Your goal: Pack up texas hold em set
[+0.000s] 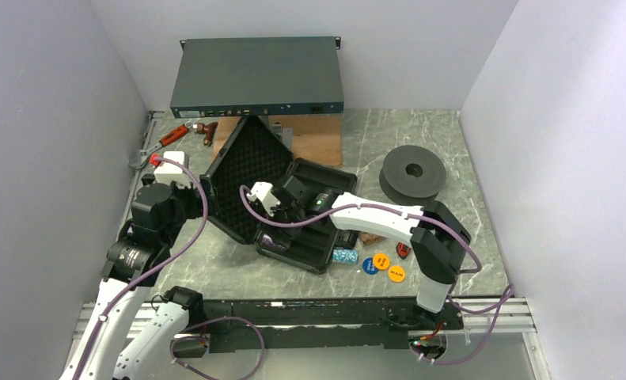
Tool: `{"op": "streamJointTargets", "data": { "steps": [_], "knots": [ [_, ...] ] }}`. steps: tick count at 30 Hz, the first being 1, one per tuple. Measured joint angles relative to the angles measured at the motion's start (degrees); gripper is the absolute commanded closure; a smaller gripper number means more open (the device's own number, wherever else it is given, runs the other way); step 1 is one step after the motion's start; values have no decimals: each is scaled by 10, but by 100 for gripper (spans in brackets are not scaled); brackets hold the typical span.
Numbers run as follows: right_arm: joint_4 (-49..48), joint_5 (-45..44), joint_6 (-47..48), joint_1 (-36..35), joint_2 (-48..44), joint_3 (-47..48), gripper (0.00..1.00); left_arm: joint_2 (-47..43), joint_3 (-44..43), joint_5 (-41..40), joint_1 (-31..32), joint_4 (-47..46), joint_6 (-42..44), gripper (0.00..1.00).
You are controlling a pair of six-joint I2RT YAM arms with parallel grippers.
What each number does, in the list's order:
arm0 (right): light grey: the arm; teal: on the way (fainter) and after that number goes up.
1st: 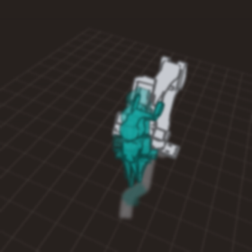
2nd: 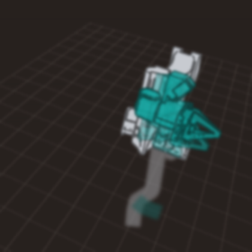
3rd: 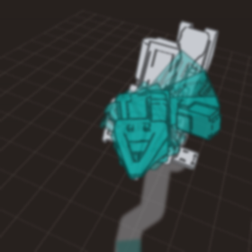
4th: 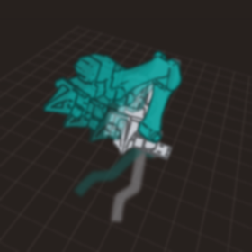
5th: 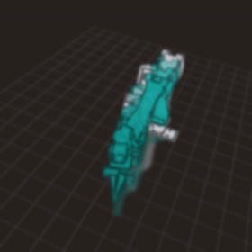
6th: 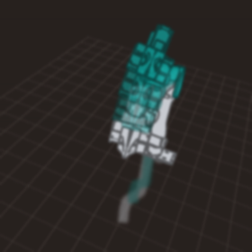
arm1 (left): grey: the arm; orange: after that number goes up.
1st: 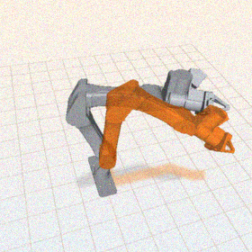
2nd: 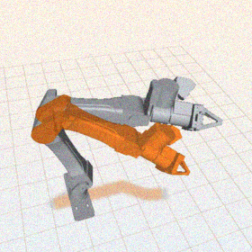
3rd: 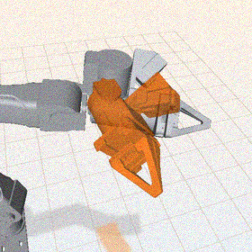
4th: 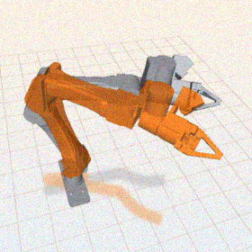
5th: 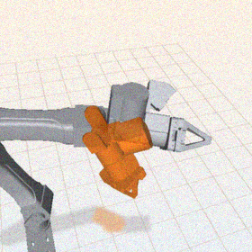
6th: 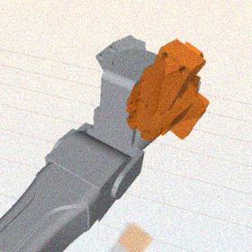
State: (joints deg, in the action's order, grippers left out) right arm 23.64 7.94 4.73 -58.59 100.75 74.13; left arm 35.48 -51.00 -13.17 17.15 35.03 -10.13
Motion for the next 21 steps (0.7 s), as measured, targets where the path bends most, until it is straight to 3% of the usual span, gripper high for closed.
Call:
{"op": "streamJointTargets", "data": {
  "steps": [6,13,21],
  "knots": [
    [-40,-12,-24,0,-75,-54,36,2,0,0,0,0,0,0],
    [-79,-16,-63,0,-139,-122,60,5,0,0,-2,0,0,0],
    [-109,-14,-116,0,-162,-191,70,16,0,9,-10,-1,0,0]
  ]
}}
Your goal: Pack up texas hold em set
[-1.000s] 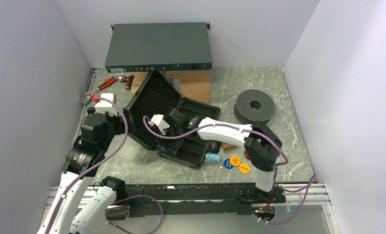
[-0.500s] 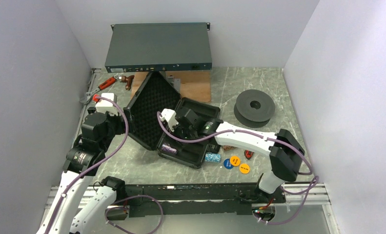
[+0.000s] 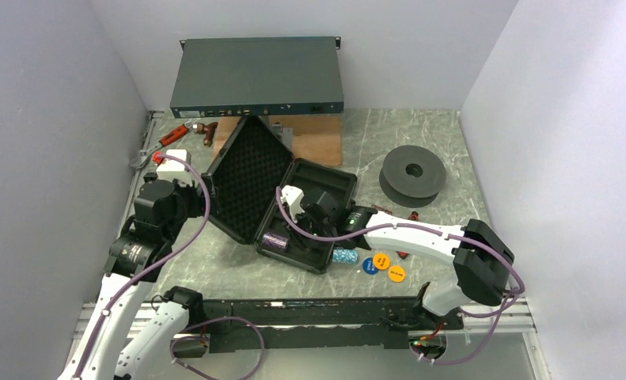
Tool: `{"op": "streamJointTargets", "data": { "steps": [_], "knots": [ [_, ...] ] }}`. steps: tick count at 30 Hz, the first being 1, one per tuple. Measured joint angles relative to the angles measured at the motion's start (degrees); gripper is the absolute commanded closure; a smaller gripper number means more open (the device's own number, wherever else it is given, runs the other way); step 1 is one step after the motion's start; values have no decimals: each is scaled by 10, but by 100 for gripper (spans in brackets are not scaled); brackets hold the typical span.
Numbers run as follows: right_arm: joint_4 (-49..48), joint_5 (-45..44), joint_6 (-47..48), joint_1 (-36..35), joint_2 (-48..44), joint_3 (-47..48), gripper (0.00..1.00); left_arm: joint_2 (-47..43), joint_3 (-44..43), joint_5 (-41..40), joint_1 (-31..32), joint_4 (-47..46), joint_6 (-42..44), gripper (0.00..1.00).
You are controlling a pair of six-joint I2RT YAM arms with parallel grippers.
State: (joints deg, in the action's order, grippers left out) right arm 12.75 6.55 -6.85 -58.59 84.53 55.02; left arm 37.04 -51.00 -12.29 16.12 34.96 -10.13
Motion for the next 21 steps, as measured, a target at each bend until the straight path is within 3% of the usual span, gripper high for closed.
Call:
{"op": "streamJointTargets", "data": {
  "steps": [10,21],
  "knots": [
    [-17,-3,-27,0,-1,-17,85,7,0,15,-16,0,0,0],
    [-27,1,-28,0,48,-16,90,7,0,20,-21,0,0,0]
  ]
}}
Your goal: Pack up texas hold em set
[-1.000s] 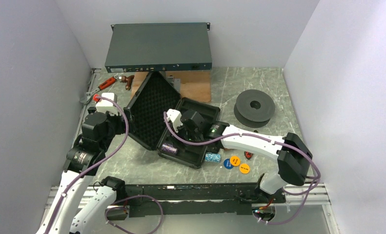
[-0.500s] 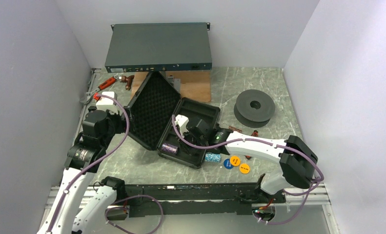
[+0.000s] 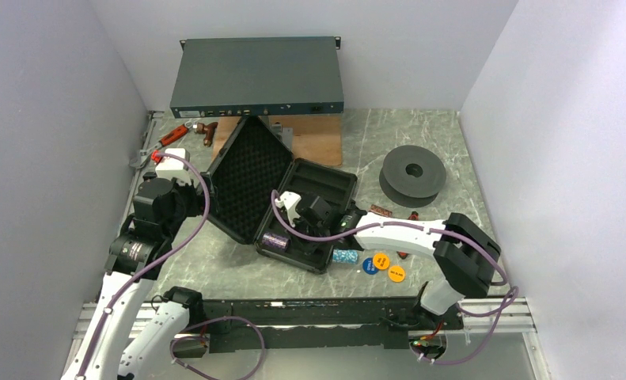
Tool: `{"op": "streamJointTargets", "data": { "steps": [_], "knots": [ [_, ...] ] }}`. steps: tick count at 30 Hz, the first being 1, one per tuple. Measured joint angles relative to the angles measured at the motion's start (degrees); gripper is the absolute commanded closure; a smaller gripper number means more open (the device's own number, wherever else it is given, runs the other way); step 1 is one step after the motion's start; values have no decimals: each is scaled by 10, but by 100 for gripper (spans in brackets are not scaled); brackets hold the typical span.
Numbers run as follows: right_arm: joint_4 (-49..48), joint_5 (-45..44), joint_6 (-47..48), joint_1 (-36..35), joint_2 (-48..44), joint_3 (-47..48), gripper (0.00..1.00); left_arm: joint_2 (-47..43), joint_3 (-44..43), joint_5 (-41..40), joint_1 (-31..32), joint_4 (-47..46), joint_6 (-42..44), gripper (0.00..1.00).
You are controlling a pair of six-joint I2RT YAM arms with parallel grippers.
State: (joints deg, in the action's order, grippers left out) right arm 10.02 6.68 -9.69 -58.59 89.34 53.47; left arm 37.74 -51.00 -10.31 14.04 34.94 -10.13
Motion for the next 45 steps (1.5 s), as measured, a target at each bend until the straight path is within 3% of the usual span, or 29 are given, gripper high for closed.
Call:
{"op": "streamJointTargets", "data": {
  "steps": [25,38,41,45],
  "knots": [
    [-2,25,3,0,56,38,89,0,0,0,0,0,0,0],
    [19,-28,4,0,-55,35,58,0,0,2,-1,0,0,0],
    [28,-48,0,0,-90,22,44,-1,0,5,-4,0,0,0],
    [48,-89,-15,0,-132,-4,34,-2,0,9,-8,-1,0,0]
  ]
}}
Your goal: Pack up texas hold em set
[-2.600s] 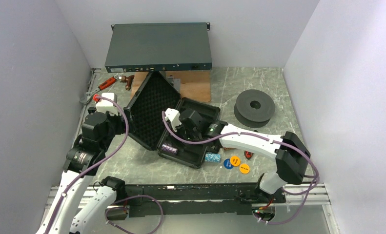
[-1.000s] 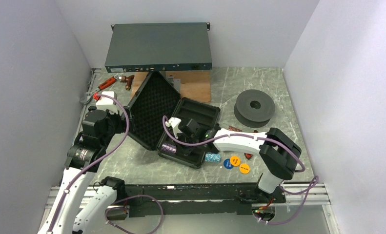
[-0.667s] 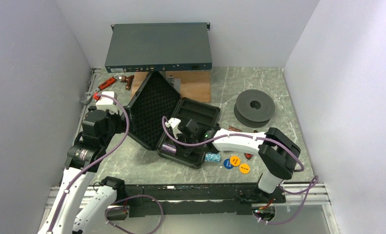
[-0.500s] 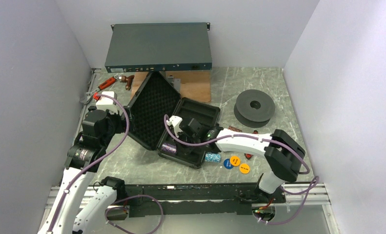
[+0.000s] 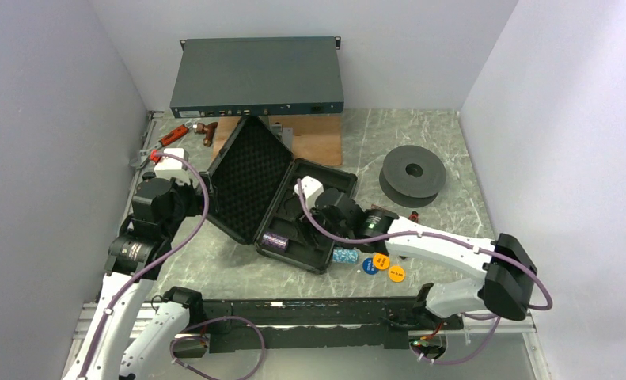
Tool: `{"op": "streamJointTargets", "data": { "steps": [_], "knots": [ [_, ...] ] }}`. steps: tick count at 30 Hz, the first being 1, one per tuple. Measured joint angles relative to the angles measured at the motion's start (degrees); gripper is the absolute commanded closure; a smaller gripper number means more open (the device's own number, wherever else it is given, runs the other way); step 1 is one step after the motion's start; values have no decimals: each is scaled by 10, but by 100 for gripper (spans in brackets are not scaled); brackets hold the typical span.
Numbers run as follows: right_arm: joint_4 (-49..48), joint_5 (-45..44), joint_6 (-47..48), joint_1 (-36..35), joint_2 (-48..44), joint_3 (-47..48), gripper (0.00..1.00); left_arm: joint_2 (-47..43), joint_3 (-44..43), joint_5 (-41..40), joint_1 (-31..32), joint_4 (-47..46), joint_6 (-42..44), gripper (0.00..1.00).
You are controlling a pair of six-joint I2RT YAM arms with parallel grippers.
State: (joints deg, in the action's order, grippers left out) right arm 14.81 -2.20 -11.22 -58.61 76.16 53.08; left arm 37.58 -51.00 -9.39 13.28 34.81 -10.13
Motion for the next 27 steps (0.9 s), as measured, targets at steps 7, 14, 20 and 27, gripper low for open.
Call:
{"op": "streamJointTargets", "data": {
  "steps": [7,14,20,27],
  "knots": [
    [42,-99,-49,0,-69,-35,27,0,0,11,-5,-3,0,0],
    [111,-209,-137,1,-119,-48,21,0,0,16,-6,-3,0,0],
    [202,-299,-253,13,-154,-62,1,-1,0,18,-12,-3,0,0],
    [306,-348,-386,38,-200,-88,0,-3,0,21,-13,-3,0,0]
  ]
}}
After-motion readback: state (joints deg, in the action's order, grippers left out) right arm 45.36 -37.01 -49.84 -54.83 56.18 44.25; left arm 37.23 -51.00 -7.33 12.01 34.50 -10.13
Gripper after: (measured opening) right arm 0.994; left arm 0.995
